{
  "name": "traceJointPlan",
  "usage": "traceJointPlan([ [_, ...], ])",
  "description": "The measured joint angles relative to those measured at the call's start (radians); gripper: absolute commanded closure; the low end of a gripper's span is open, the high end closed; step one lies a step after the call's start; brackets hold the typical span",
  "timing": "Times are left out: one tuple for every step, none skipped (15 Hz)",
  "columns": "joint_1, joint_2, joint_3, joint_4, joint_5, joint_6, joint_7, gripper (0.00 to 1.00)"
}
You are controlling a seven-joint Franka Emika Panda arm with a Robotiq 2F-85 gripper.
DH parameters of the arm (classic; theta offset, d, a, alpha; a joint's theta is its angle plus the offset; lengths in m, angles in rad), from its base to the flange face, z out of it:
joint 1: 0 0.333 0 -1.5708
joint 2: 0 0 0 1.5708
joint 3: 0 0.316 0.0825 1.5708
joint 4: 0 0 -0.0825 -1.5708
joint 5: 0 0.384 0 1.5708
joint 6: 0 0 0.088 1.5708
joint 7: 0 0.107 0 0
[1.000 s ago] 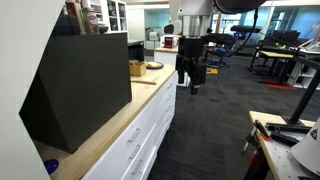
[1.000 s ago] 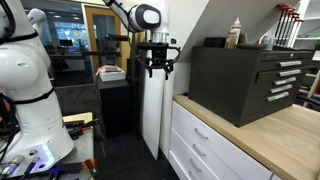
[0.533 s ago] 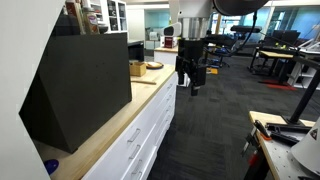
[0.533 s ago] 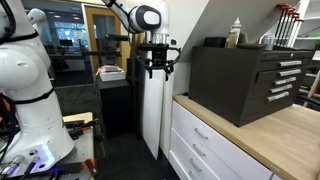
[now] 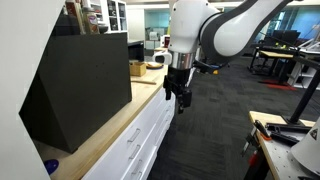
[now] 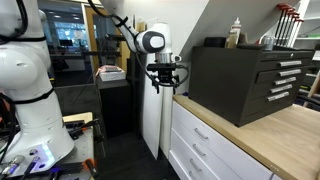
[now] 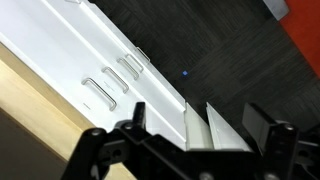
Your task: Open the top drawer below the black cabinet
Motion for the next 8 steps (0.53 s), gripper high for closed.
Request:
traceJointPlan([
  [-0.002,0.033,0.000,0.001,0.000,0.040,-0.019,0.00],
  [-0.005,0.067,0.001,0.002,-0.001,0.076,-0.038,0.00],
  [-0.010,0.101,0.003,0.005,-0.001,0.114,-0.068,0.00],
  [-0.016,0.134,0.008,0.010,-0.001,0.150,-0.099,0.00],
  [-0.024,0.163,0.016,0.014,-0.001,0.181,-0.131,0.00],
  [-0.034,0.188,0.029,0.018,0.000,0.208,-0.166,0.00],
  [-0.044,0.206,0.045,0.020,0.000,0.231,-0.200,0.00],
  [-0.053,0.220,0.062,0.020,0.000,0.253,-0.233,0.00],
])
